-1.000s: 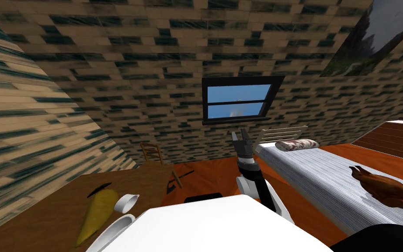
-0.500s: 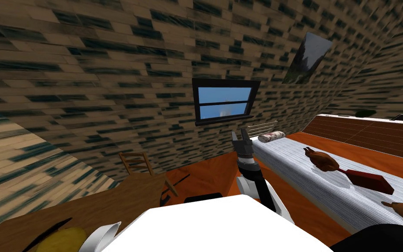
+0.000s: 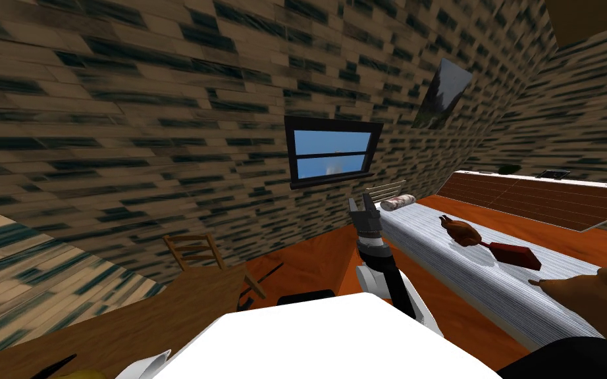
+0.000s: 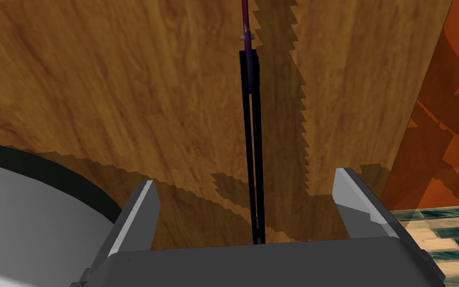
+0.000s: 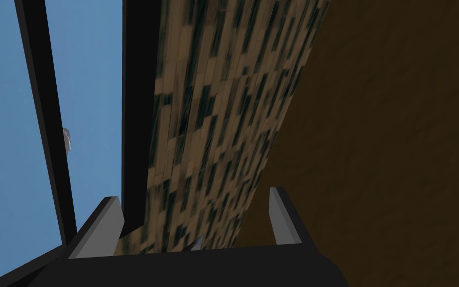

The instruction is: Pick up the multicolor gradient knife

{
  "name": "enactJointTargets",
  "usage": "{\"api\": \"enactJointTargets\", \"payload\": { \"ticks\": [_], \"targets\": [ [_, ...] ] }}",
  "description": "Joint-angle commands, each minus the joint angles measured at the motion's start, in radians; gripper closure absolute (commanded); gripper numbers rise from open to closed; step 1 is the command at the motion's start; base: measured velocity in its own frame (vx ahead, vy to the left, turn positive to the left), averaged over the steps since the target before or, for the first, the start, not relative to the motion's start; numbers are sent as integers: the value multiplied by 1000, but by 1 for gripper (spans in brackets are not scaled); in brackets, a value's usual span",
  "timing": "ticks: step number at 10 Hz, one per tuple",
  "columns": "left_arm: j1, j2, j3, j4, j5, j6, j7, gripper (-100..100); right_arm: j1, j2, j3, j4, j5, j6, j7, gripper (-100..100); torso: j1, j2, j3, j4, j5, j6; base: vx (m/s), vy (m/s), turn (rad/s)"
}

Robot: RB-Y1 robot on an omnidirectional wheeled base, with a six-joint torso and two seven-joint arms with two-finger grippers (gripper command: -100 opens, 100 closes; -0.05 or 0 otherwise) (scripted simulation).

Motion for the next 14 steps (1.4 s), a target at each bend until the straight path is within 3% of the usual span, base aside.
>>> {"api": "enactJointTargets", "payload": {
  "ticks": [1, 3, 6, 8, 9, 10, 11, 14],
  "targets": [
    [-22, 8, -19, 25, -38, -9, 50, -100, 0, 0, 0, 0, 0, 0, 0, 0, 0, 0, 0, 0, 0, 0, -58, -44, -122],
    [-22, 8, -19, 25, -38, -9, 89, -100, 0, 0, 0, 0, 0, 0, 0, 0, -1, 1, 0, 0, 0, 0, -35, -27, -21],
    [-60, 22, -50, 68, -106, -22, 183, -100, 0, 0, 0, 0, 0, 0, 0, 0, -1, 0, 0, 0, 0, 0, -43, -35, -122],
    [-60, 22, -50, 68, -106, -22, 228, -100, 0, 0, 0, 0, 0, 0, 0, 0, 0, 1, 0, 0, 0, 0, -35, -16, -24],
    [-79, 29, -66, 89, -140, -29, 264, -100, 0, 0, 0, 0, 0, 0, 0, 0, 1, 0, 0, 0, 0, 0, -40, -31, -123],
    [-79, 29, -66, 89, -140, -29, 290, -100, 0, 0, 0, 0, 0, 0, 0, 0, 0, 0, 0, 0, 0, 0, -42, -33, -84],
    [-79, 29, -66, 89, -140, -29, 298, -100, 0, 0, 0, 0, 0, 0, 0, 0, 0, 0, 0, 0, 0, 0, -18, -14, 3],
    [-116, 43, -98, 132, -208, -43, 393, -100, 0, 0, 0, 0, 0, 0, 0, 0, 0, 0, 0, 0, 0, 0, -41, -33, -114]
  ]
}}
